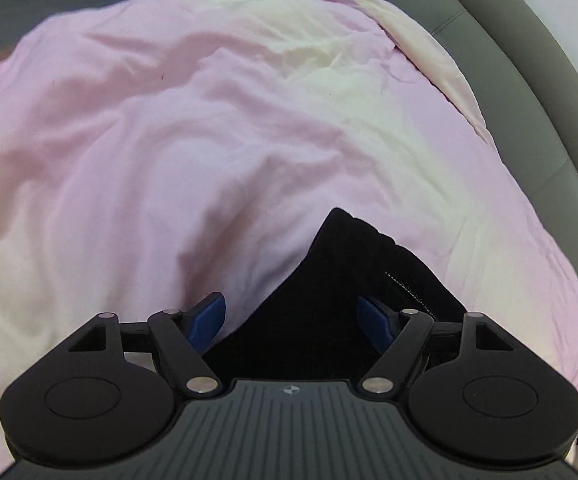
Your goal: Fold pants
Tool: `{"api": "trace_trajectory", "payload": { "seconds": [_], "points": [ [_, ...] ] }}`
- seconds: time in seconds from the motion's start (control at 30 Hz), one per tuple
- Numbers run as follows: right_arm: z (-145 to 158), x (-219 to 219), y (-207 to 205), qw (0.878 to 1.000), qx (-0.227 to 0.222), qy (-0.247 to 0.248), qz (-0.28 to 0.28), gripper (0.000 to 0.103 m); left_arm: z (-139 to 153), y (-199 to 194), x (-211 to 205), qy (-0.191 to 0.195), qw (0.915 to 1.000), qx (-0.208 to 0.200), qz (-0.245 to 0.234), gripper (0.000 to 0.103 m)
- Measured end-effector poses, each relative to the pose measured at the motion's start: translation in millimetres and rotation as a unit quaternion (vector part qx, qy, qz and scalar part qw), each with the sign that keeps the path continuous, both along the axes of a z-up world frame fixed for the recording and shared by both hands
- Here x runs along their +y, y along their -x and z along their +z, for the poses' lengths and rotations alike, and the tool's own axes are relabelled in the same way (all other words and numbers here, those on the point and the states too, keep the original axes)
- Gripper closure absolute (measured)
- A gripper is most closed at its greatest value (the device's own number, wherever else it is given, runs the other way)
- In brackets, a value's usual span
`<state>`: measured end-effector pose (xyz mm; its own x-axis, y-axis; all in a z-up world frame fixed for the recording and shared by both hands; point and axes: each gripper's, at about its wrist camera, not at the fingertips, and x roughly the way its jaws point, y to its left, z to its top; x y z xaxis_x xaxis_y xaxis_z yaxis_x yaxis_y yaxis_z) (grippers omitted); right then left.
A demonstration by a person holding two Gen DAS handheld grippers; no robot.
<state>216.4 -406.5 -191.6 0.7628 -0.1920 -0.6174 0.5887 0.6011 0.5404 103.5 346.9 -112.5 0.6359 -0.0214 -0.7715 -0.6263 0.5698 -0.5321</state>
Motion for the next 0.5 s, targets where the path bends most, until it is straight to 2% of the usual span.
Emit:
{"api": "trace_trajectory", "payload": {
  "seconds": [0.03, 0.13, 0.27, 0.33, 0.37, 0.43, 0.5],
  "points": [
    [-2.3, 0.6, -3.2, 1.000, 0.002, -0.001, 0.001, 0.063, -1.7, 0.1, 0.5, 0.011, 0.9999, -0.001, 0.000, 0.016],
    [-10.4, 0.3, -15.4, 1.000, -0.001, -0.016, 0.007, 0.064, 5.1, -2.3, -5.8, -0.015, 0.9998, 0.004, -0.012, 0.015],
    [-20.0, -1.2, -35.6, 0.999, 0.013, -0.031, 0.011, 0.064, 3.7, -5.6, -9.4, -0.025, 0.9995, 0.010, -0.013, 0.014],
    [-18.5, 1.7, -46.6, 0.999, 0.034, -0.013, 0.017, 0.080, 2.0, -6.6, -9.0, -0.025, 0.9995, 0.012, -0.012, 0.013],
    [-14.5, 4.2, -51.7, 0.999, 0.033, -0.004, 0.028, 0.098, 1.5, -7.1, -8.6, -0.025, 0.9995, 0.013, -0.012, 0.013],
    [3.2, 9.9, -57.2, 0.999, 0.004, 0.016, 0.047, 0.099, 1.3, -7.2, -8.4, -0.025, 0.9995, 0.013, -0.013, 0.013],
    [29.5, 12.5, -58.9, 0.997, -0.050, 0.015, 0.064, 0.100, 1.0, -7.6, -8.1, -0.025, 0.9995, 0.013, -0.013, 0.013]
  ]
}}
